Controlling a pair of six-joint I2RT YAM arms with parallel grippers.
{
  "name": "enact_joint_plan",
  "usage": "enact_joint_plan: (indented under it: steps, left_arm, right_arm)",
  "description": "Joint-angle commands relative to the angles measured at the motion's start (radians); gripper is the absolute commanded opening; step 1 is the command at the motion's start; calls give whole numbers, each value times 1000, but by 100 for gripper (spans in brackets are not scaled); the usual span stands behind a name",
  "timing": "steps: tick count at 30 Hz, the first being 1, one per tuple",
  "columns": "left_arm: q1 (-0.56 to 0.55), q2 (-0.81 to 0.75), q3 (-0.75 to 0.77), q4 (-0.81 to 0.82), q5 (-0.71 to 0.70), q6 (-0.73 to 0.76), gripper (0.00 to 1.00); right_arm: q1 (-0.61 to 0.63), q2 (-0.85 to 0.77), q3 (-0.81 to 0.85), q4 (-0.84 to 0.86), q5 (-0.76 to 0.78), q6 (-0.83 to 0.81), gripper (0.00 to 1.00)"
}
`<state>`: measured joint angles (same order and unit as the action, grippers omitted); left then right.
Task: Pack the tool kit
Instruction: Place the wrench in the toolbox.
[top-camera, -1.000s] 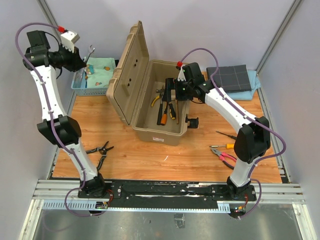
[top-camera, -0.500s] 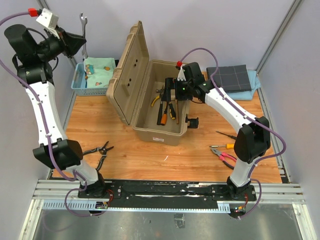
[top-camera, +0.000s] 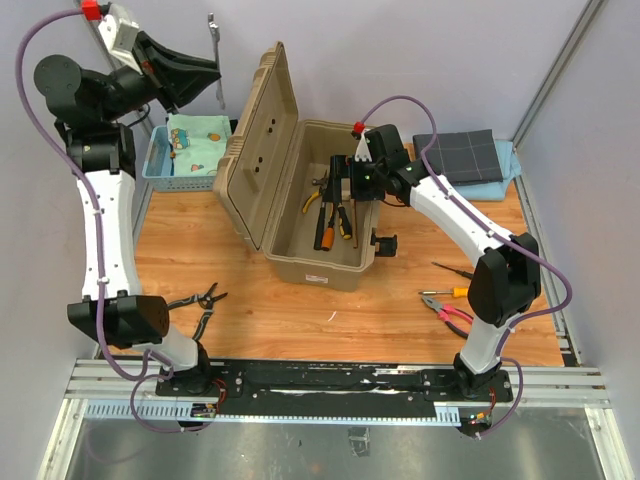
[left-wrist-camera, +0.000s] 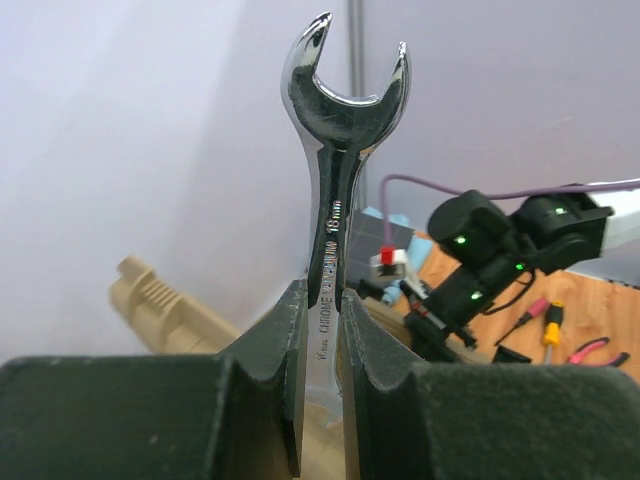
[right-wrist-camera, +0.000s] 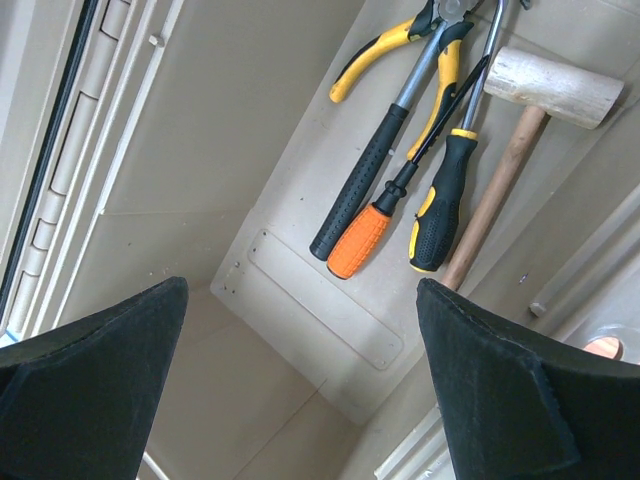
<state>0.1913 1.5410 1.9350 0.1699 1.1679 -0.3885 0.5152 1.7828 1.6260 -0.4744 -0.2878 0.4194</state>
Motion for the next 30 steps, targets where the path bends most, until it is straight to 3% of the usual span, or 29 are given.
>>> enact_joint_plan:
  steps: [1, 21, 27, 30]
  left_arm:
    - [-70, -53, -10, 79, 20, -56, 0]
    - [-388, -110, -263, 84, -37, 2, 0]
    - [-425, -76, -323, 83, -102, 34, 0]
    - [-460, -47, -316, -36, -173, 135, 0]
  right_arm:
    - [-14, -50, -15, 50, 11, 21, 99]
    - [-15, -293, -64, 203, 199, 31, 99]
    - [-18, -325, -55, 202, 227, 50, 100]
    - [-22, -339, -46, 201, 239, 61, 100]
